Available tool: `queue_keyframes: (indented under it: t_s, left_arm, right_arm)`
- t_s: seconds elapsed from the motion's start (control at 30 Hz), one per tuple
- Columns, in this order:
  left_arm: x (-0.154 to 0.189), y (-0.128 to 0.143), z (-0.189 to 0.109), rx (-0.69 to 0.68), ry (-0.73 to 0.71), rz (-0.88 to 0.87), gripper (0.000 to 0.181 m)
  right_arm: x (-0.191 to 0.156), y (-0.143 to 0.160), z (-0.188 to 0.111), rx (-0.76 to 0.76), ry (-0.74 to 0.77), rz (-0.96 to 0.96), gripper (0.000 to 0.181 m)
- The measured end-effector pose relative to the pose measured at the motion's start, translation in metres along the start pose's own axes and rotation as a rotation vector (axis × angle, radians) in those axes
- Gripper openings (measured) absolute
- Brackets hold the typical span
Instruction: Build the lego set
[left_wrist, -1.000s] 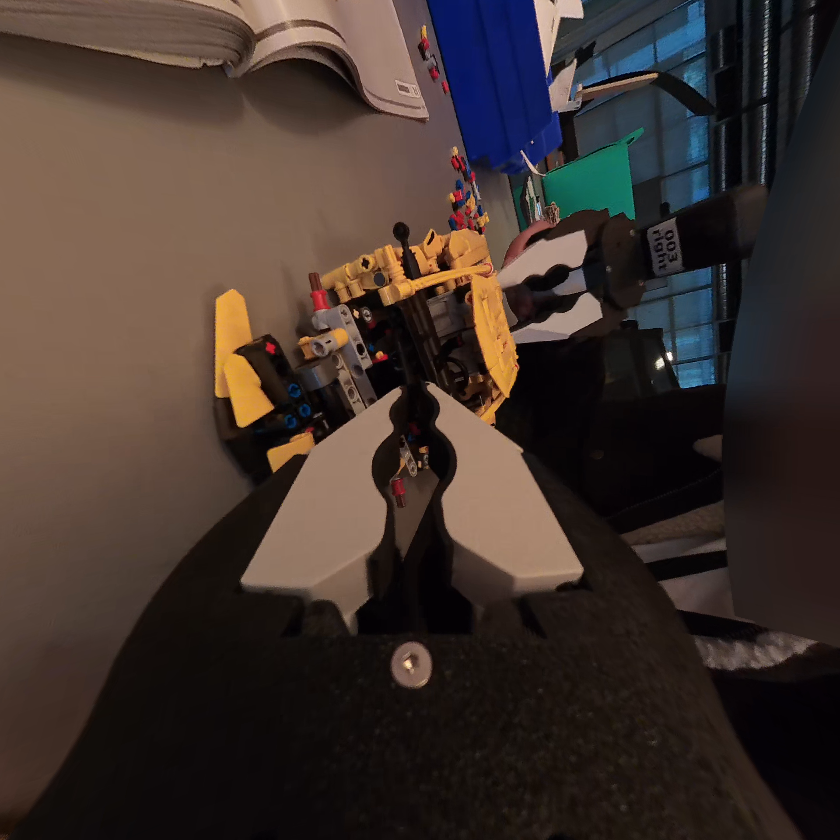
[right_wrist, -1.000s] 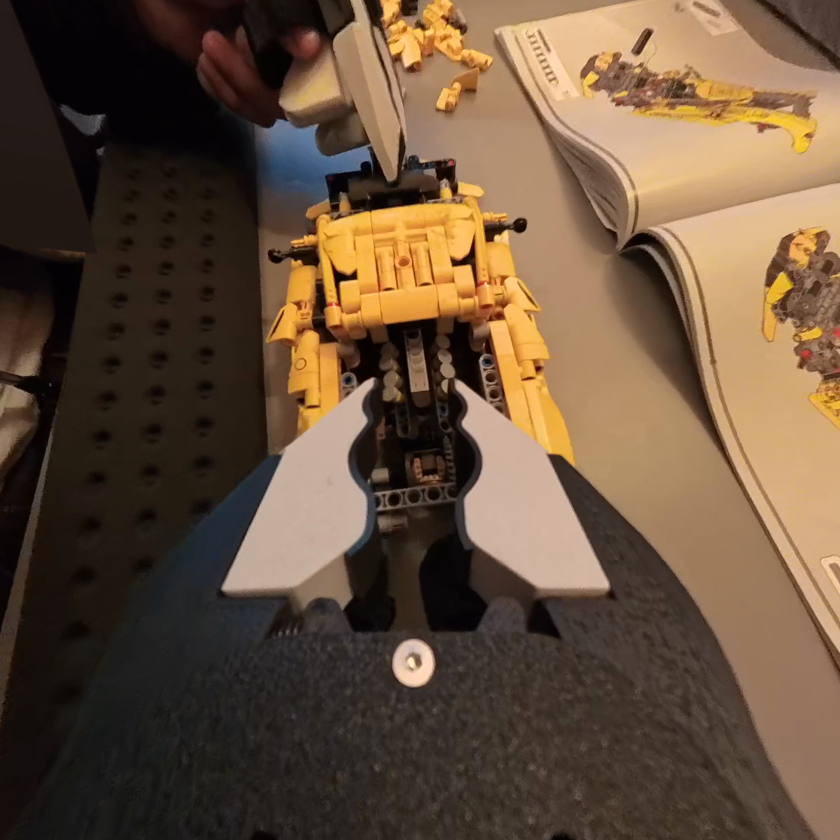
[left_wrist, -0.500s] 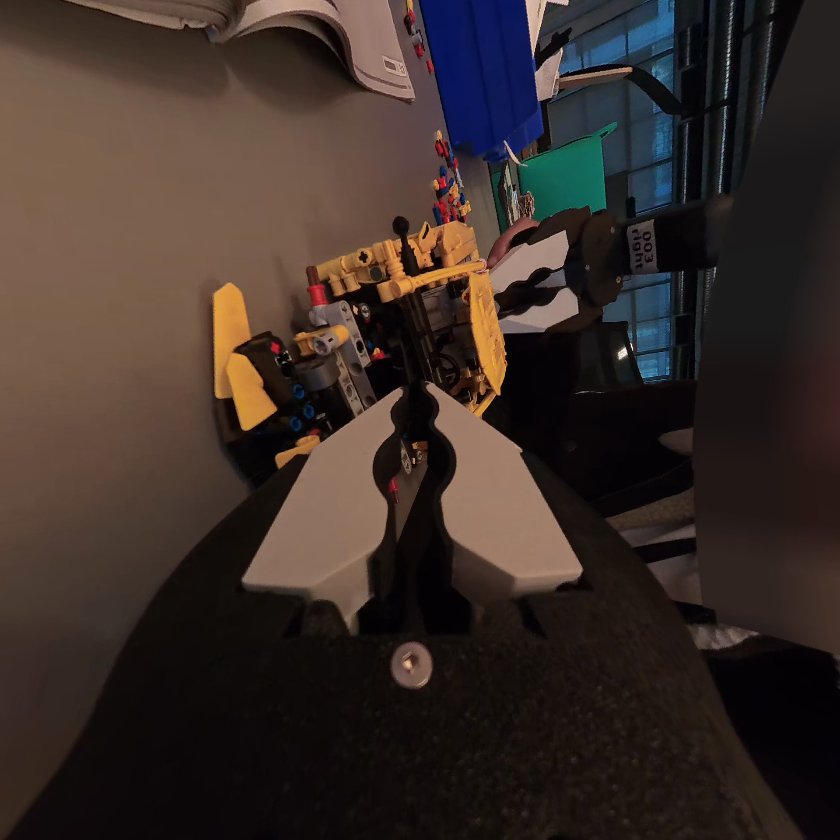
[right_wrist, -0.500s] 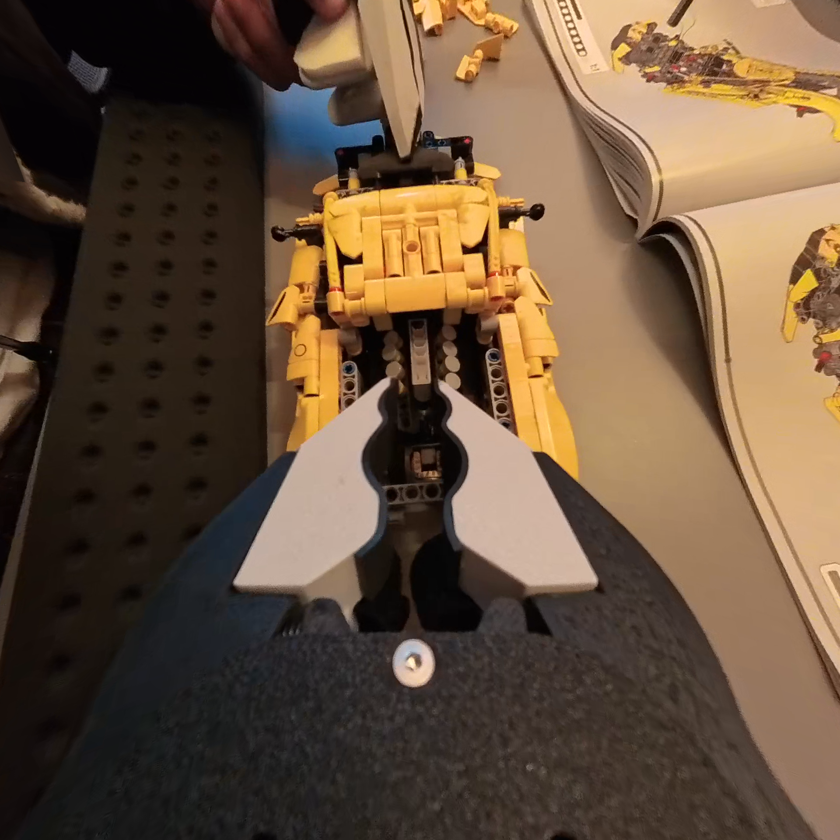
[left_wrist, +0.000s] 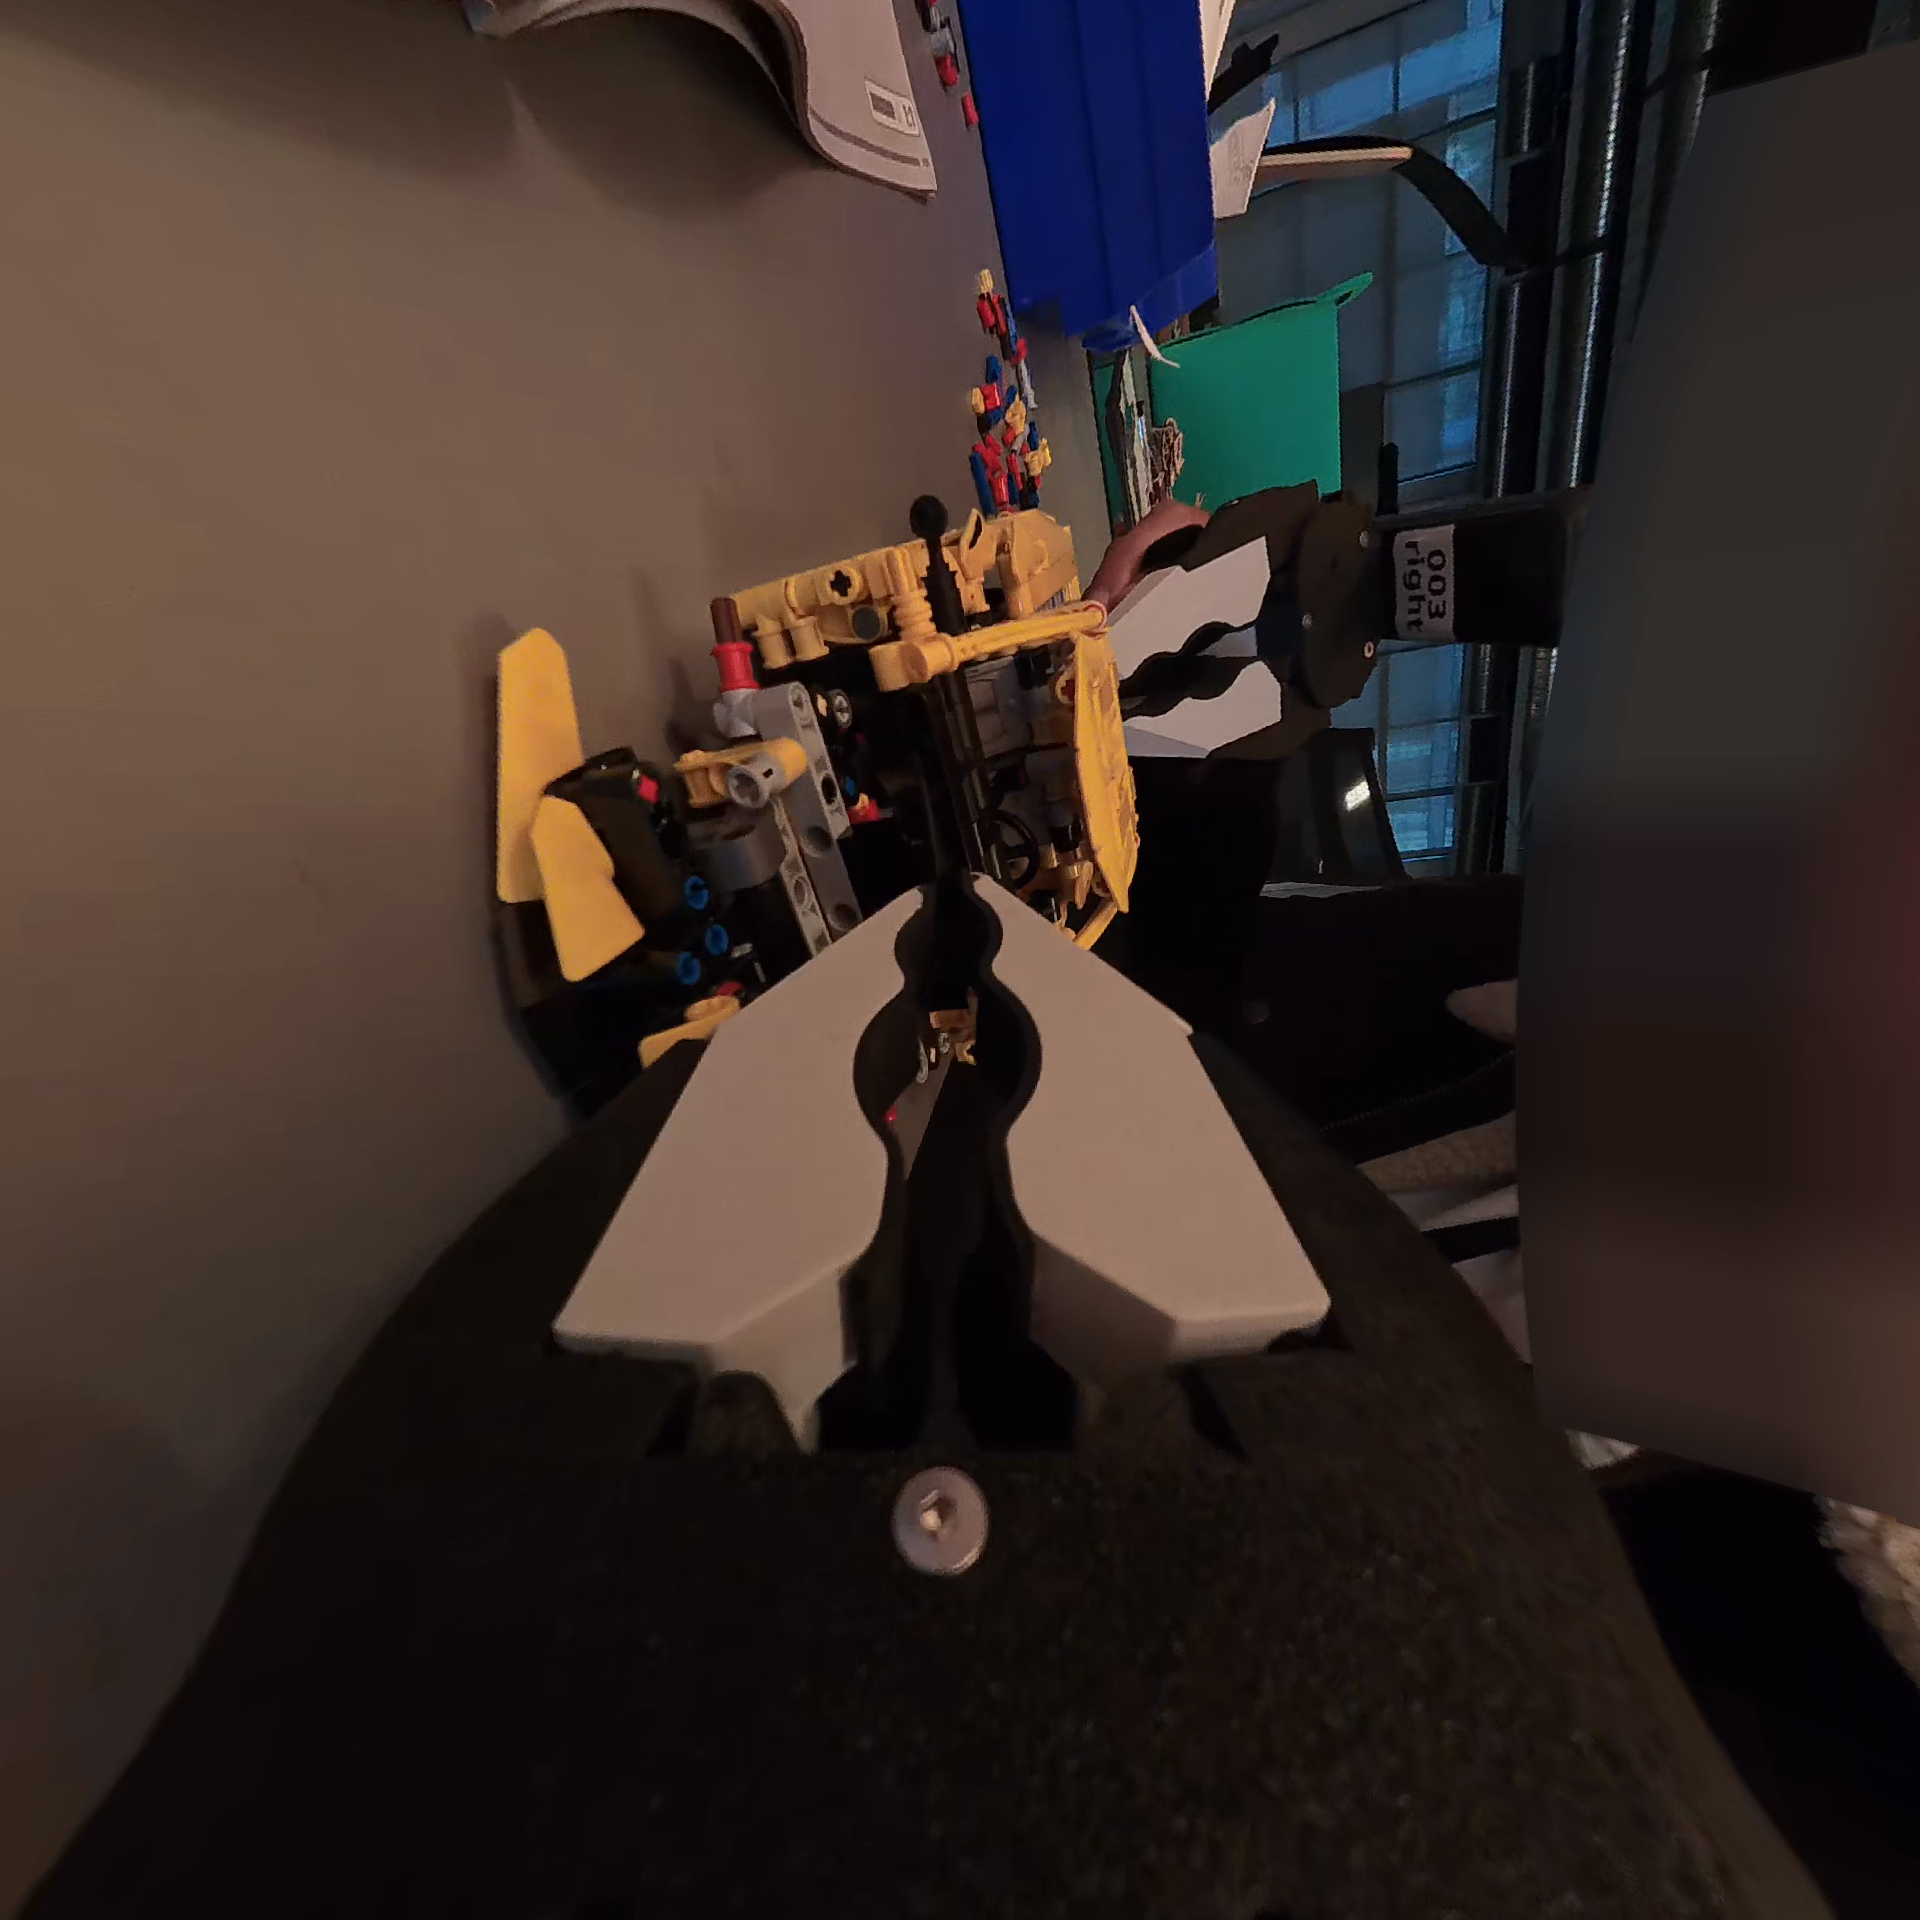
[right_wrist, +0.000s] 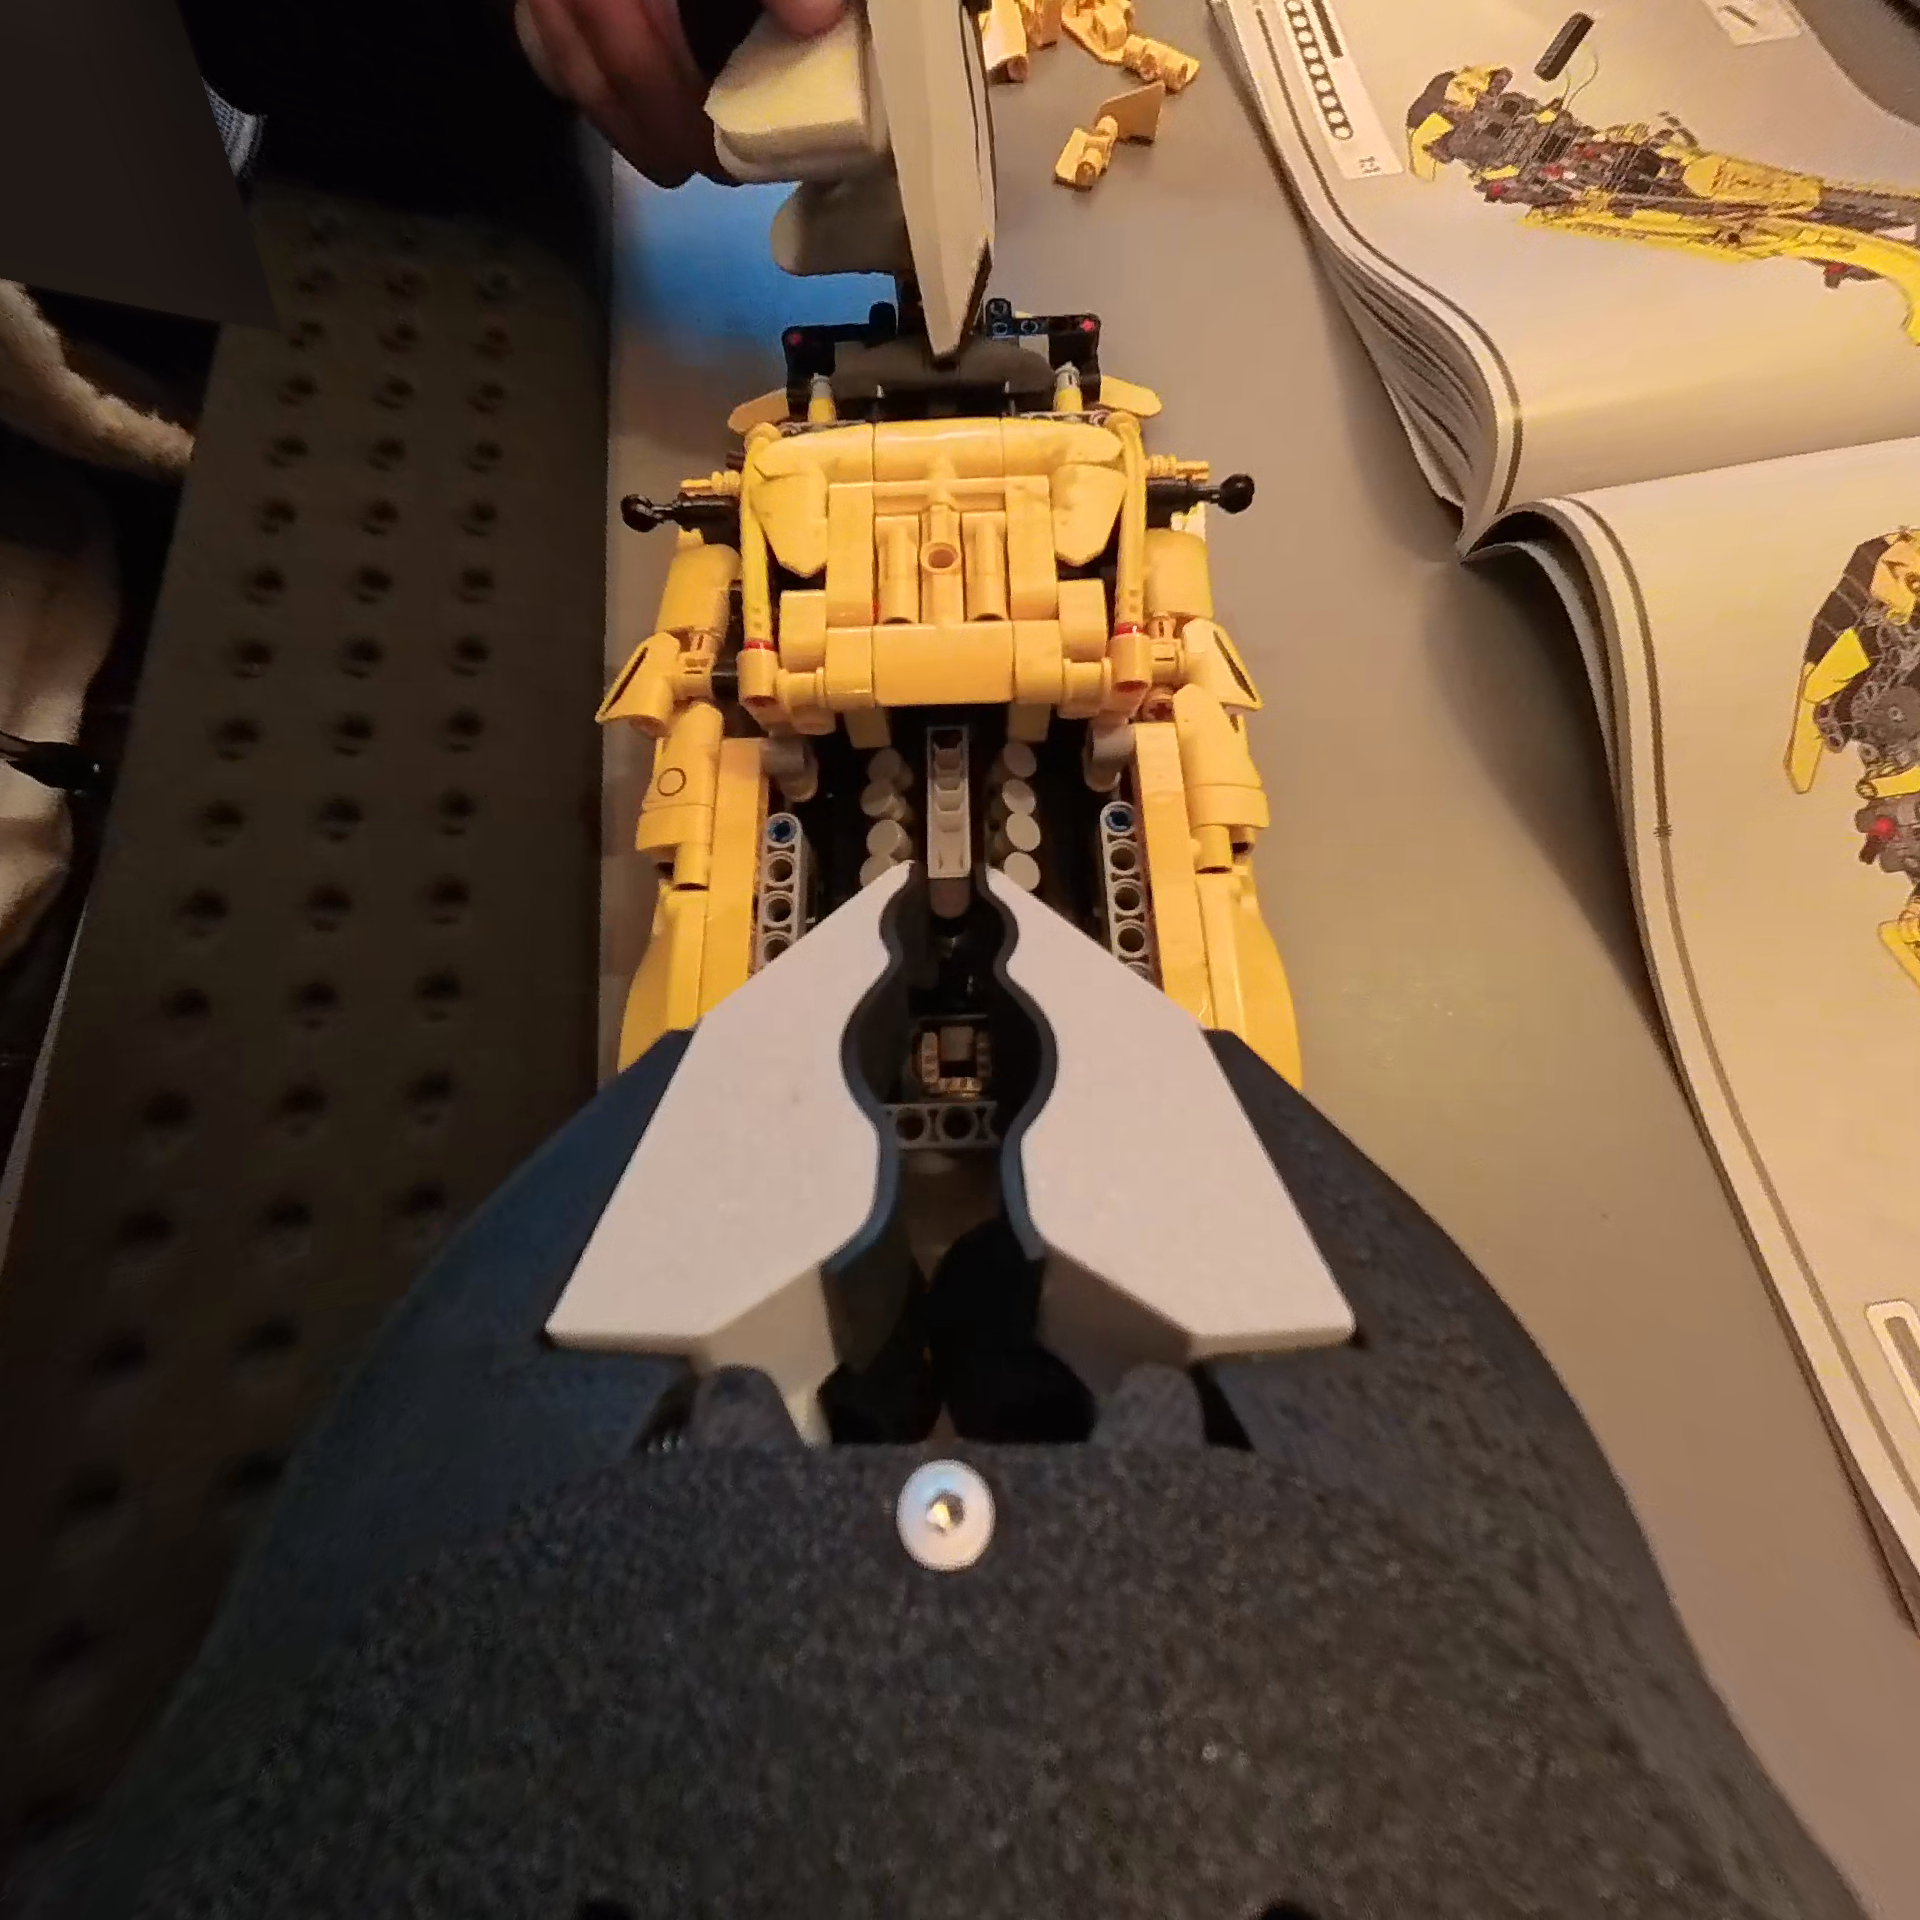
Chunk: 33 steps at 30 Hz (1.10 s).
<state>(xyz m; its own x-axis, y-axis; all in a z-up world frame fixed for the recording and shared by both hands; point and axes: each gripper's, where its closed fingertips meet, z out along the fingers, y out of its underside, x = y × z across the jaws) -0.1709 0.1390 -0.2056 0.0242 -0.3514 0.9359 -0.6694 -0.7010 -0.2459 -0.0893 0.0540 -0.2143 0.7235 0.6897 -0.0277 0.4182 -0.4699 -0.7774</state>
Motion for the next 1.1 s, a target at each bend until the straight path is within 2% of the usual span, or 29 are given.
queue_keyframes:
  t_s: [0.3, 0.4, 0.47, 0.53, 0.7, 1.1]
  left_arm:
    - [-0.0009, 0.0002, 0.0008, -0.024, -0.049, 0.042, 0.003]
    - [-0.0026, -0.0003, -0.0005, -0.050, -0.137, 0.186, 0.006]
    - [-0.0067, -0.0050, -0.0018, -0.022, -0.237, 0.294, 0.019]
    - [-0.0016, -0.0078, -0.0030, 0.010, -0.253, 0.343, 0.021]
    - [-0.0037, -0.0079, -0.0047, 0.017, -0.255, 0.298, 0.003]
    - [-0.0019, 0.0004, -0.0024, -0.015, -0.176, 0.208, 0.005]
  right_arm:
    - [0.0000, 0.0006, 0.0009, 0.004, -0.004, -0.002, 0.006]
    - [0.0000, 0.0005, 0.0009, 0.012, 0.002, -0.010, 0.006]
    - [0.0000, 0.0005, 0.0008, 0.010, -0.003, 0.005, 0.007]
    - [-0.0001, 0.0005, 0.0008, 0.010, -0.005, 0.011, 0.006]
    - [-0.0002, 0.0004, 0.0009, 0.009, -0.002, 0.016, 0.006]
    - [-0.0003, 0.0001, 0.0014, 0.014, -0.007, 0.025, 0.007]
